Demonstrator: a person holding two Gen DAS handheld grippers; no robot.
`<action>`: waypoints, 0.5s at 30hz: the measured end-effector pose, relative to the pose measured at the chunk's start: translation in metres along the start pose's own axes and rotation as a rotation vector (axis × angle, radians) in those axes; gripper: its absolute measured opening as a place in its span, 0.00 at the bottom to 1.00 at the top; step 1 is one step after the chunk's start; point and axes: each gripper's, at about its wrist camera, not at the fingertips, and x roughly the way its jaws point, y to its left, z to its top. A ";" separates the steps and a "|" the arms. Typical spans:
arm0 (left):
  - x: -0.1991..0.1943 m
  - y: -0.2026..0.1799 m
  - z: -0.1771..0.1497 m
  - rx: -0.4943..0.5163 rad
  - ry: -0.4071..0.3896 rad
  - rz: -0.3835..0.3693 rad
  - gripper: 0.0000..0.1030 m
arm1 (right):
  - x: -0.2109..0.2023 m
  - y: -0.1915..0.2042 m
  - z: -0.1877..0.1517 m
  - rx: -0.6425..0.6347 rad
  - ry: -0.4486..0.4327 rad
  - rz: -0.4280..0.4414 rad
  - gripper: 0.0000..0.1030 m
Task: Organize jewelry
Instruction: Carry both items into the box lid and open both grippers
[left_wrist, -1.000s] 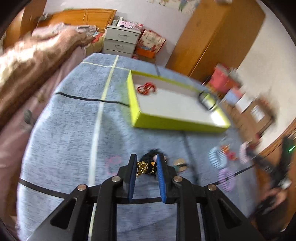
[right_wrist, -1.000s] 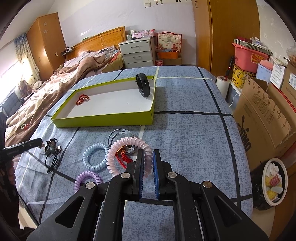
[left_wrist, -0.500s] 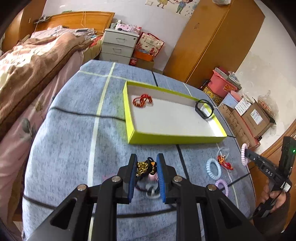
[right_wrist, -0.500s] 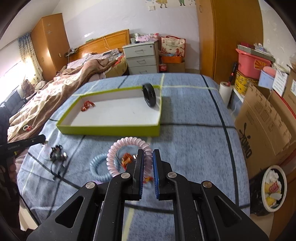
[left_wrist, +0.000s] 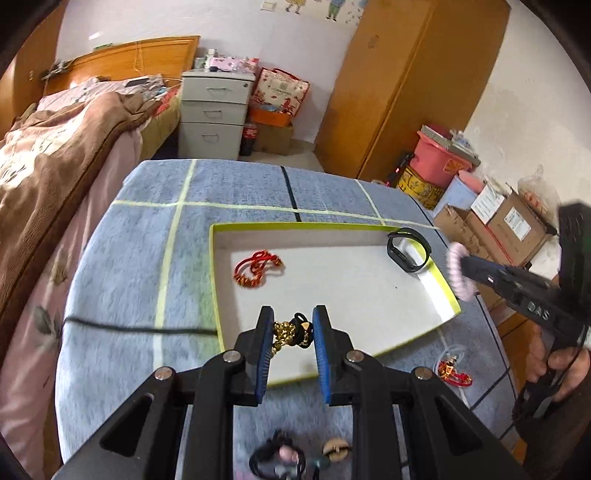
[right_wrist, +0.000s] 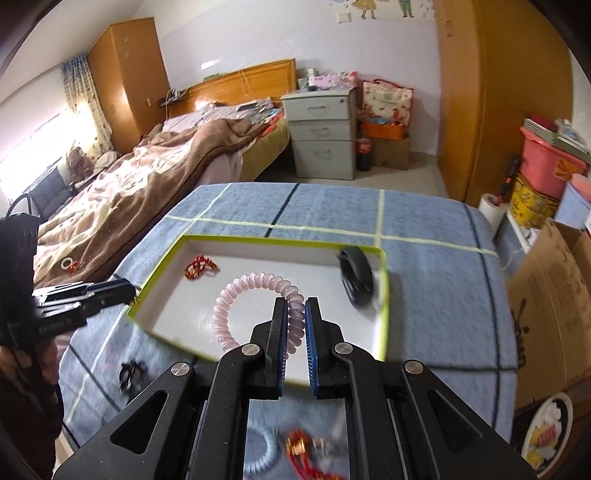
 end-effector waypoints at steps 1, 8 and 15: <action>0.004 -0.001 0.003 0.004 0.005 0.000 0.22 | 0.006 0.000 0.003 0.000 0.006 0.000 0.09; 0.038 -0.003 0.014 0.024 0.051 0.025 0.22 | 0.061 0.010 0.023 -0.005 0.091 0.019 0.09; 0.059 -0.002 0.016 0.043 0.075 0.048 0.22 | 0.099 0.013 0.029 -0.022 0.157 -0.006 0.09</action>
